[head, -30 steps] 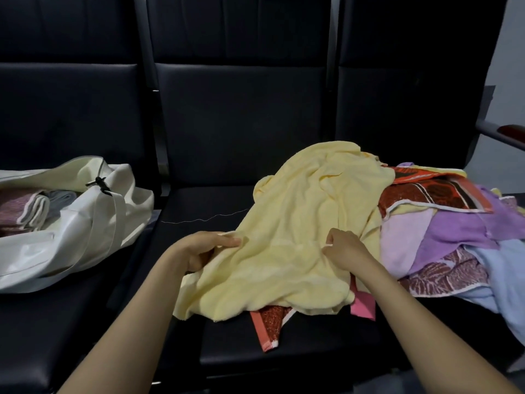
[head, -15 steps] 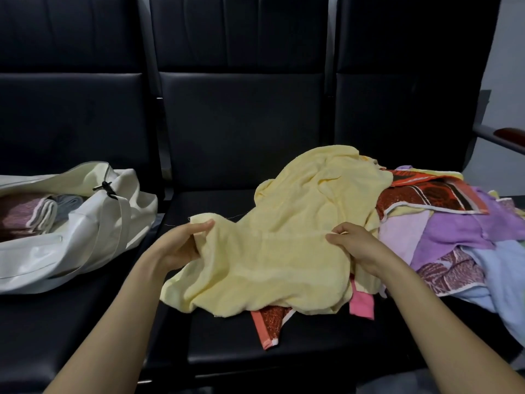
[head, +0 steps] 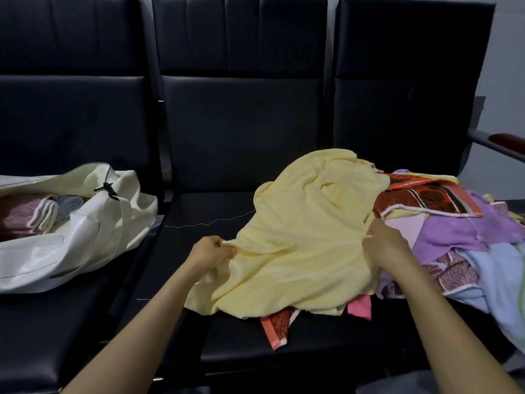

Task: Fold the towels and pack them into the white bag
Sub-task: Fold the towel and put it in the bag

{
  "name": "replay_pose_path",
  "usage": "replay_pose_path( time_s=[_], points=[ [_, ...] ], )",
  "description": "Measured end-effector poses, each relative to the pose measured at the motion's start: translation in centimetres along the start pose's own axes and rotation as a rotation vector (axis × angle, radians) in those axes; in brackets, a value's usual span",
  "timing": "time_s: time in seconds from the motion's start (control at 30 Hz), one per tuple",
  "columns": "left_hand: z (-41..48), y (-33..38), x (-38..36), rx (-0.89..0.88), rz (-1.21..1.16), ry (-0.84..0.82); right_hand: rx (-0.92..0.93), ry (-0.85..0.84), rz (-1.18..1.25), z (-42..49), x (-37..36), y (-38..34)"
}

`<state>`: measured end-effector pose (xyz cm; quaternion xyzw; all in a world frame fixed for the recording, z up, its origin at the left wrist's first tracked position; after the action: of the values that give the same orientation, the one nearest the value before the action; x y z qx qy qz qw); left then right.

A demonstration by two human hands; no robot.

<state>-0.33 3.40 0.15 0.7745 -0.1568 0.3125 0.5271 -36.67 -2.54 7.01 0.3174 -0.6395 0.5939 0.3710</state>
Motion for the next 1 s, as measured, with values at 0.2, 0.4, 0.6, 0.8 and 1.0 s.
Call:
replay_pose_path(
  time_s=[0.2, 0.4, 0.6, 0.8, 1.0],
  points=[
    [0.3, 1.0, -1.4, -0.035, 0.501, 0.030, 0.030, 0.195, 0.065, -0.1, 1.9, -0.8],
    [0.5, -0.1, -1.1, 0.090, -0.047, -0.011, -0.040, -0.001, -0.125, 0.5, 0.0, 1.0],
    [-0.3, 1.6, 1.1, -0.003, -0.262, 0.056, 0.021, -0.025, 0.011, 0.6, -0.1, 0.9],
    [-2.1, 3.8, 4.3, -0.188, -0.452, 0.101, 0.115, -0.138, 0.368, 0.3, 0.3, 0.5],
    [-5.4, 2.9, 7.3, -0.242, -0.489, 0.111, 0.080, -0.215, 0.927, -1.4, 0.8, 0.0]
  ],
)
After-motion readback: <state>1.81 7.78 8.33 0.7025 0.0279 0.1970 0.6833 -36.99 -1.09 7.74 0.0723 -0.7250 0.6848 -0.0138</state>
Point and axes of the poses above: each hand's wrist, its own z-axis towards the middle knuckle, its own x-axis out of the back of the hand, y = z × x, the point moved 8 cm from there along z, towards the middle knuckle, and after that the axes turned 9 degrees about z, right-handed, at the moved point
